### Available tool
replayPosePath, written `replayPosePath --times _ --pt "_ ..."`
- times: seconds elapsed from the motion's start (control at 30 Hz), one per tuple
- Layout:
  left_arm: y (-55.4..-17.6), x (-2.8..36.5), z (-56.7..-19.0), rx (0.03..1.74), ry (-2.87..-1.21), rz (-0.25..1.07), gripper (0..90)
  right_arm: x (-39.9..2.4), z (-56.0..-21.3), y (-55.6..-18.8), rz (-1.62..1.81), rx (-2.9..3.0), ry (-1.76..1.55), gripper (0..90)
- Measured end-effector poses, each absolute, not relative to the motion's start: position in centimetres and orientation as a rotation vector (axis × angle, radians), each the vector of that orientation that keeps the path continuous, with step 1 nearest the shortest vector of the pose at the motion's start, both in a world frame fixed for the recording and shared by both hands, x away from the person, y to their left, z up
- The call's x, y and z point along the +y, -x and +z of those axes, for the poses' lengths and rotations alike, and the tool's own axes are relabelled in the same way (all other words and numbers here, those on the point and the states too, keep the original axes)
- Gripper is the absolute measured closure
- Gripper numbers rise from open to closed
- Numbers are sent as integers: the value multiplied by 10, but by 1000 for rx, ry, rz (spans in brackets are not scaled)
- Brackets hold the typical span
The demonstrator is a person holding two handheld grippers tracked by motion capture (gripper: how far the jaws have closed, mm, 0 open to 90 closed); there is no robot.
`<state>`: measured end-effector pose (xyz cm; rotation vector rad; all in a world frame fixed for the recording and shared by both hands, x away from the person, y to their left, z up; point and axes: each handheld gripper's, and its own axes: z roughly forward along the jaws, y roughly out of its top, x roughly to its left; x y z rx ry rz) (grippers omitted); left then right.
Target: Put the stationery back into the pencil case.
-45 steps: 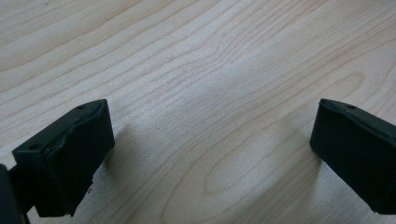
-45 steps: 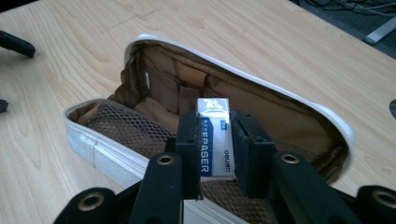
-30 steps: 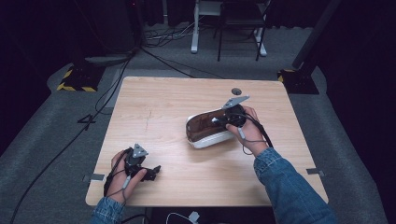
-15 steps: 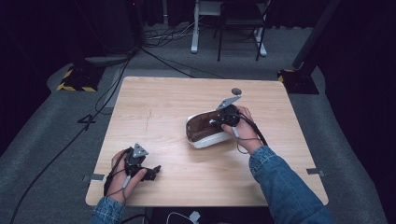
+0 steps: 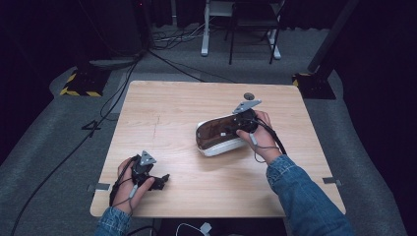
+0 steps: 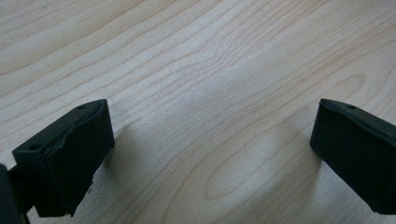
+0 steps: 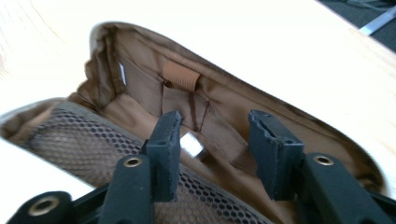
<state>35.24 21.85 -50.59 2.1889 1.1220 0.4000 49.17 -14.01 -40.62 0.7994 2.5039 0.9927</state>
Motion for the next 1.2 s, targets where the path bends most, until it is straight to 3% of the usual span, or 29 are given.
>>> replayPosePath --times 0.4,0.8,1.2 --pt "-351 219 -506 1124 -2188 406 2 -177 -383 -461 1136 2420 -838 447" --pt "-351 219 -506 1123 -2189 406 2 -225 -374 -429 1222 2353 -904 249" --pt "-351 219 -506 1130 -2185 399 2 -259 -371 -397 1205 2286 -942 214"
